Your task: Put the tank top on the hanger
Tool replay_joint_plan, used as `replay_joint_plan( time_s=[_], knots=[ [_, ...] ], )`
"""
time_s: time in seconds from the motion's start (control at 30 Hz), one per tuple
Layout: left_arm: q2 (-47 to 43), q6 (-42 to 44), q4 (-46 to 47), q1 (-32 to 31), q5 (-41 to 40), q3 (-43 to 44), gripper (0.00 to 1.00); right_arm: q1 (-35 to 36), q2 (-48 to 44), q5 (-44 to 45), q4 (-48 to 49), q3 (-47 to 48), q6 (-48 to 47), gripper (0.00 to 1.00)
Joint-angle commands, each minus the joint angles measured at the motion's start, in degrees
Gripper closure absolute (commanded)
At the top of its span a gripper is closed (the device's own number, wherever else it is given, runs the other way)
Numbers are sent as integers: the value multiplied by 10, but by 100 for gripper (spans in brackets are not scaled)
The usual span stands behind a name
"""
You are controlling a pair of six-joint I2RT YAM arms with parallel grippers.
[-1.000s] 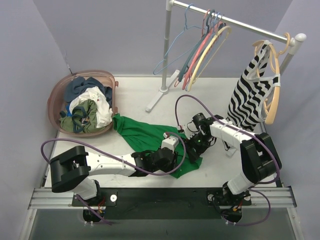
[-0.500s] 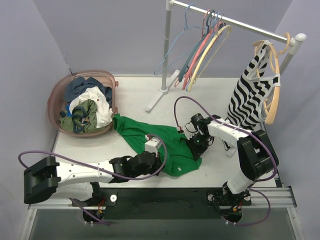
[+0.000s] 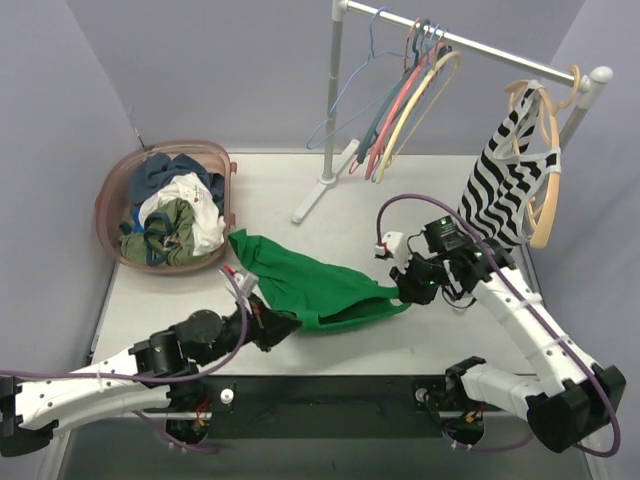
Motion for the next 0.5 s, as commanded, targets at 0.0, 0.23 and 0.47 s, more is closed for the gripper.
replay_joint_plan(
  time_s=[0.0,0.23,0.47],
  knots=[
    [-46,77,-68,6,-3,137,100,-12,-82,2,-97,61,-71,100],
    [135,251,-182,10,-9,465,100,-91,-89,0,-101,241,-34,100],
    [290,357,-230,35,-9,706,100,-195,-15,-62,-96,471,53,100]
  ],
)
